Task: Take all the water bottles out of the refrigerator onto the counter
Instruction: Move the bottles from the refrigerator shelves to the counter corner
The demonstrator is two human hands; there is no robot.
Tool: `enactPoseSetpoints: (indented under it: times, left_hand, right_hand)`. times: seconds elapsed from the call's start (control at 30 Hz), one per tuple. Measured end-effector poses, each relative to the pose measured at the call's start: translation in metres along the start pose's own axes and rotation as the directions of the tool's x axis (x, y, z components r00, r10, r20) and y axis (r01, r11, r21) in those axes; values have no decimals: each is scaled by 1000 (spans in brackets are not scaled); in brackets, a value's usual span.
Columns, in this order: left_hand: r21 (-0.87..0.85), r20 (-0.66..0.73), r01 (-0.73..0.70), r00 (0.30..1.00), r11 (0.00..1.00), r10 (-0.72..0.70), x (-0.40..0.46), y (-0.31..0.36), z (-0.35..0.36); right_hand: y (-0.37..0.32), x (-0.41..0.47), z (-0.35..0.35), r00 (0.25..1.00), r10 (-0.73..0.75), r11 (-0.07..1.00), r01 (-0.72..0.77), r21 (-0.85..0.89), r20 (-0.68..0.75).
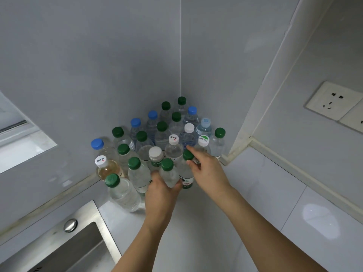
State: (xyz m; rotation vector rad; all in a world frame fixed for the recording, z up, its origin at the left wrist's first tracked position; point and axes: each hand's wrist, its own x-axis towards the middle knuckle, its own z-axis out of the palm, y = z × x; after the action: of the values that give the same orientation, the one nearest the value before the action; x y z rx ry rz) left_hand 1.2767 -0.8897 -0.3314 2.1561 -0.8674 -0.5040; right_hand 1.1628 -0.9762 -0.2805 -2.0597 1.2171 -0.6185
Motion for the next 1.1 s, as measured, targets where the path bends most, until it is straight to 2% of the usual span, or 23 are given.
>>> enactPoseSetpoints:
  times: [0.07, 0.17, 0.3, 0.4, 0.5, 0.57, 0.67, 0.77, 0.93, 1.1]
  left_hand:
    - [-34, 23, 50, 998, 998, -50, -5, -5, 3]
    - [-229, 39, 178, 984, 957, -174, -16, -11, 14]
    - [-395, -44, 261, 952, 881, -302, -33, -11, 27]
    - [-454, -87, 236, 948, 859, -306, -52, 3, 35]
    - [-289, -112, 146, 976, 946, -185, -80, 23, 45]
    - [-138, -91, 12, 996, 990, -25, -100, 37, 54]
    - [32, -16, -213, 977, 977, 214, -128, 62, 64]
    - [72, 47, -354, 935, 932, 352, -146, 86, 71]
    - [117, 195, -565, 820, 817, 539, -165, 102, 89]
    - [87, 390, -737, 645, 671, 657, -180, 123, 120]
  right_hand:
    - [-1, -4, -5, 999, 14, 1000, -14, 7, 42]
    - [0, -17, -17, 997, 26, 1000, -26, -2, 67]
    - [6, -44, -45, 1000, 2, 1000, -2, 0, 11]
    - [22, -70, -74, 999, 24, 999, -26, -43, -46]
    - [42, -102, -101, 995, 70, 993, -77, -93, -76]
    - [57, -125, -118, 990, 107, 986, -118, -122, -89]
    - [72, -155, -141, 977, 170, 969, -189, -158, -125]
    - [81, -181, -158, 966, 210, 952, -237, -192, -153]
    - [93, -219, -178, 935, 272, 916, -324, -238, -227]
    - [109, -267, -203, 849, 395, 843, -487, -228, -352]
